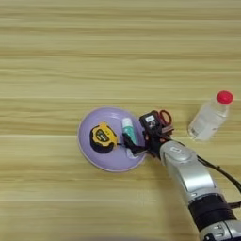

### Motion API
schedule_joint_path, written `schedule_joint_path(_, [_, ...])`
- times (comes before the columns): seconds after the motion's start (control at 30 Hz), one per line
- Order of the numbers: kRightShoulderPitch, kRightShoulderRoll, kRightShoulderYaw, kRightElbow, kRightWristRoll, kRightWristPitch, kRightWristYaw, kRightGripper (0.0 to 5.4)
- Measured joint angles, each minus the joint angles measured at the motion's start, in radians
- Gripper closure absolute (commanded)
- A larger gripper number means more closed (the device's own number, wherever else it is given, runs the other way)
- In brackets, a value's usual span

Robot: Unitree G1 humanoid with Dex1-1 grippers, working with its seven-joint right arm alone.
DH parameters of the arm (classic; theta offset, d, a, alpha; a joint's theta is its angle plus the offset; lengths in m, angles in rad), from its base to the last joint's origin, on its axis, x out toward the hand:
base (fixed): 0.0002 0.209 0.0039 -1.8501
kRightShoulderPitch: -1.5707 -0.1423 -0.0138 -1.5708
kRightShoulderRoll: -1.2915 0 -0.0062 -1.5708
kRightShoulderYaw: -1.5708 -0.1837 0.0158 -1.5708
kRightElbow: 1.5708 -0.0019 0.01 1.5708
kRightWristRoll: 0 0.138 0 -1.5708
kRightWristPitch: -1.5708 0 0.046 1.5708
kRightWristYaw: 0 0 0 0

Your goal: Move the objects on the table

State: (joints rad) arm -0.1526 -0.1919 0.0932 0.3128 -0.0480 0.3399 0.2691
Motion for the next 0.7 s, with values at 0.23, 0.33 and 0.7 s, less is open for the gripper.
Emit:
schedule_joint_path(0.23, [-0.002, 0.009, -0.001, 0.018, 0.003, -0.003, 0.009, 0.04])
schedule_joint_path(0.33, [-0.005, 0.009, 0.001, 0.044, -0.003, -0.008, 0.008, 0.04])
schedule_joint_path(0.7, [-0.016, 0.012, 0.023, 0.081, -0.015, -0.022, 0.021, 0.04])
